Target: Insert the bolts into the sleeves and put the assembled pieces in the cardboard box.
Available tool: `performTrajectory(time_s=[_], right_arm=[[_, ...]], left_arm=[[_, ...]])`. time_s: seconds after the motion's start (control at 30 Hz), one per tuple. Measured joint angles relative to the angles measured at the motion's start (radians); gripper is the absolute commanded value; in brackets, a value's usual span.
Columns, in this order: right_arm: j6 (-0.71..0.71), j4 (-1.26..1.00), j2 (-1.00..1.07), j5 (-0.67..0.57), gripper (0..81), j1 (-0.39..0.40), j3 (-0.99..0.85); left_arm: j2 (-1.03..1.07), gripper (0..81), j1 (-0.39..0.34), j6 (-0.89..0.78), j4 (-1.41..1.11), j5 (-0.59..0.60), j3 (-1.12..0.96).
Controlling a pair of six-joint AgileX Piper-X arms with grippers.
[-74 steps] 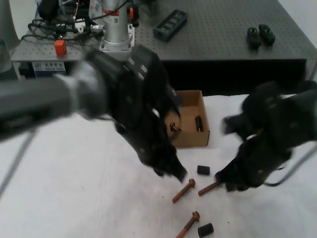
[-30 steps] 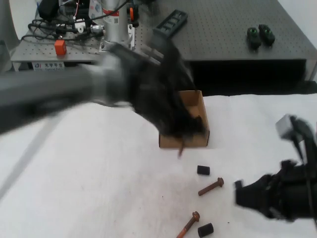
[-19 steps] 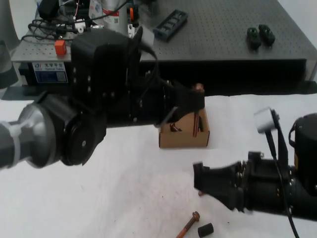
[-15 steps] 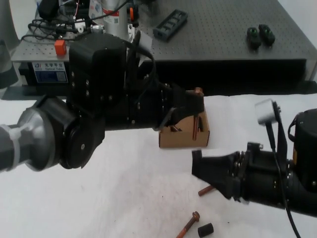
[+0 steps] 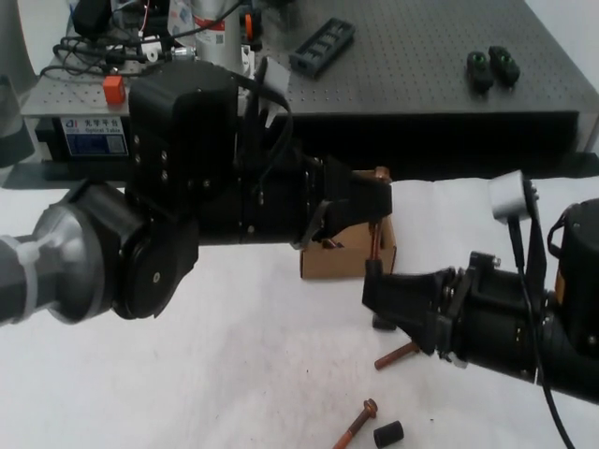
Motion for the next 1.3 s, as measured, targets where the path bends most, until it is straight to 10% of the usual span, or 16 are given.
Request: performTrajectory(time_s=[0.27, 0.5, 0.83, 1.3], right_arm=[[0.031, -0.096, 0.0, 0.094, 0.1, 0.001, 0.0], [0.026, -0.134, 0.0, 0.188, 0.1, -0.028, 0.0], [-0.113, -0.057, 0.152, 0.258, 0.1, -0.192, -0.125], [-0.335, 0.6, 0.967, 0.298, 0.1, -0.205, -0.987]], left_arm=[[0.0, 1.7, 0.002, -0.049, -0.075, 0.009, 0.0], [0.0, 52.1, 0.002, -0.052, -0.09, 0.002, 0.0], [-0.002, 48.2, -0.003, 0.213, 0.201, -0.19, 0.0], [0.13, 47.6, -0.19, 0.572, 0.722, -0.483, -0.056]])
